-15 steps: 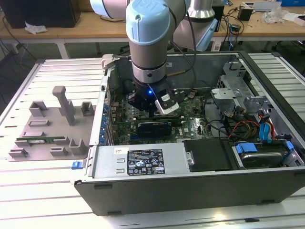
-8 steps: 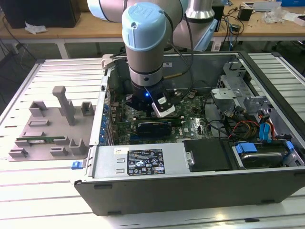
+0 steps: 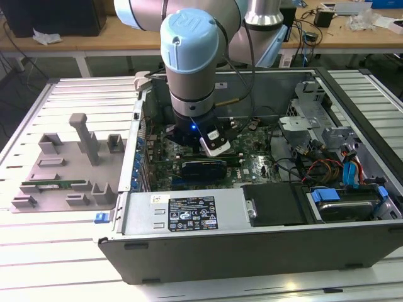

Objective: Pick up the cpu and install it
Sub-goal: 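Install the second cpu locking lever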

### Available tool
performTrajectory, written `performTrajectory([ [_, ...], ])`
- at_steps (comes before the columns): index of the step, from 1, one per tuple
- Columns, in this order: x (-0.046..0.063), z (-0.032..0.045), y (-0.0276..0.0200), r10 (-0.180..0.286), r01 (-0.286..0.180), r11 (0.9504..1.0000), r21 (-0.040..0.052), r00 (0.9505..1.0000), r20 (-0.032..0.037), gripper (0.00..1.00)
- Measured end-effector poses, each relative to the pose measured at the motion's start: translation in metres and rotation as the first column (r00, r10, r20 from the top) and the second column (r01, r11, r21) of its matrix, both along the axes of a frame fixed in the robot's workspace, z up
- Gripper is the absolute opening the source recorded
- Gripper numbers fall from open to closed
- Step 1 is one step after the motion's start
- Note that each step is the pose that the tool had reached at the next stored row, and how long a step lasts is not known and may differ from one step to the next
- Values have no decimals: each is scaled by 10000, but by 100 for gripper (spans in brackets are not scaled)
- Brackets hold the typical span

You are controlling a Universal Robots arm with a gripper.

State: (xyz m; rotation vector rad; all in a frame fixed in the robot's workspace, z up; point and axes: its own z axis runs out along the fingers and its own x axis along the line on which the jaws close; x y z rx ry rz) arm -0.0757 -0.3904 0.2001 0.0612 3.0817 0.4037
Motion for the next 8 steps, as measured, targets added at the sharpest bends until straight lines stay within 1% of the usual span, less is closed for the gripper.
performTrajectory([
  [3, 0, 2, 0, 0, 0, 10000, 2, 10000, 1, 11],
  [4, 0, 13, -1, 0, 0, 10000, 0, 10000, 0, 11],
  [7, 0, 108, 0, 0, 0, 10000, 0, 10000, 0, 11],
  [8, 0, 158, 0, 0, 0, 10000, 0, 10000, 0, 11],
])
